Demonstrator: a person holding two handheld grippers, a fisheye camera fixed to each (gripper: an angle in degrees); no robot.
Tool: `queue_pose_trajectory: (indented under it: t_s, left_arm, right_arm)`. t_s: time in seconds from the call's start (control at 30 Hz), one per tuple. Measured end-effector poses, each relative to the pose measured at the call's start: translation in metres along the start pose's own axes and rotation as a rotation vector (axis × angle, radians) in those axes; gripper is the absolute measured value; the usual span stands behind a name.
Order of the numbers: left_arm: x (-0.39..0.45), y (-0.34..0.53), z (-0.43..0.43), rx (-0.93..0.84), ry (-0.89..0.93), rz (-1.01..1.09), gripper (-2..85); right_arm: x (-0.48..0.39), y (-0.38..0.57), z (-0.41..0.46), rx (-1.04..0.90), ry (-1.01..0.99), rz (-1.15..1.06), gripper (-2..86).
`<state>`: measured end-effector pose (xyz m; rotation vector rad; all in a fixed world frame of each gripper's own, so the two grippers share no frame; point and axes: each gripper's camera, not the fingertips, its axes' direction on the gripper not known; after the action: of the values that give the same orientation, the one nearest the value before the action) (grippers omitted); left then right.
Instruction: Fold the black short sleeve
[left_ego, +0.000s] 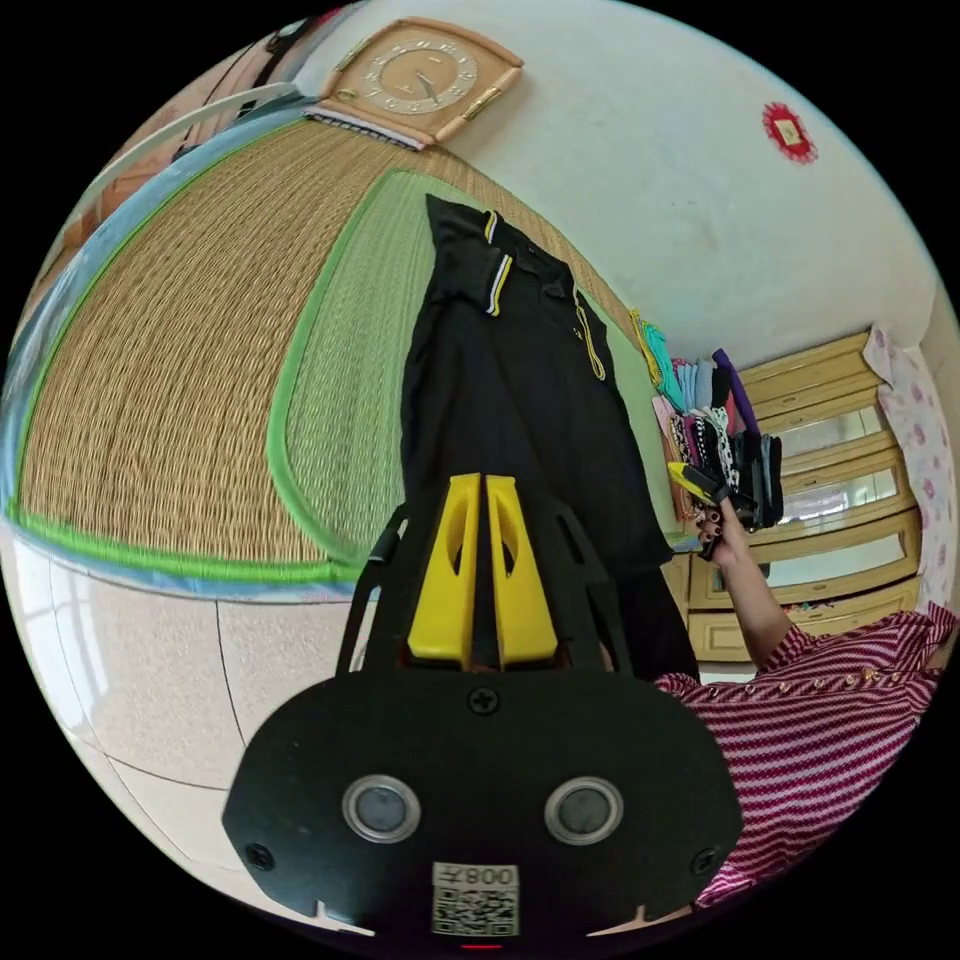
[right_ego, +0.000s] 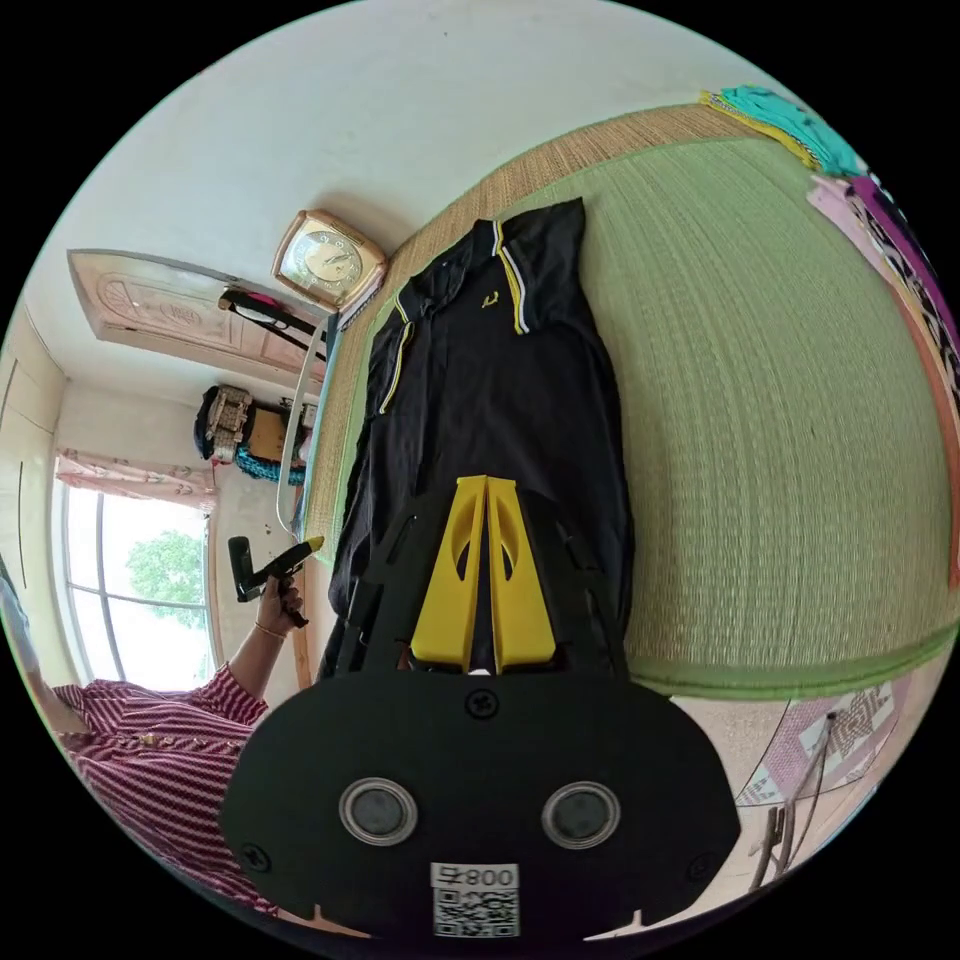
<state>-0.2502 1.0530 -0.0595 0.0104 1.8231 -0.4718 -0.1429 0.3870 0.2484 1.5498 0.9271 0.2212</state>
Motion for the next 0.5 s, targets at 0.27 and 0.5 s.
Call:
queue_pose_trajectory:
  t_s: [0.27,0.5]
  left_arm:
    - [-0.083,0.059,0.003,0.063,0.103,-0.177,8.5]
    - [-0.133,0.054,0.041,0.003,0.142,-0.237,11.5]
  right_arm:
    - [0.057,0.109,-0.069,0.035,0.009,0.090,4.3]
    - [0.101,0.167,-0.094,0.028,0.002,0.168,7.8]
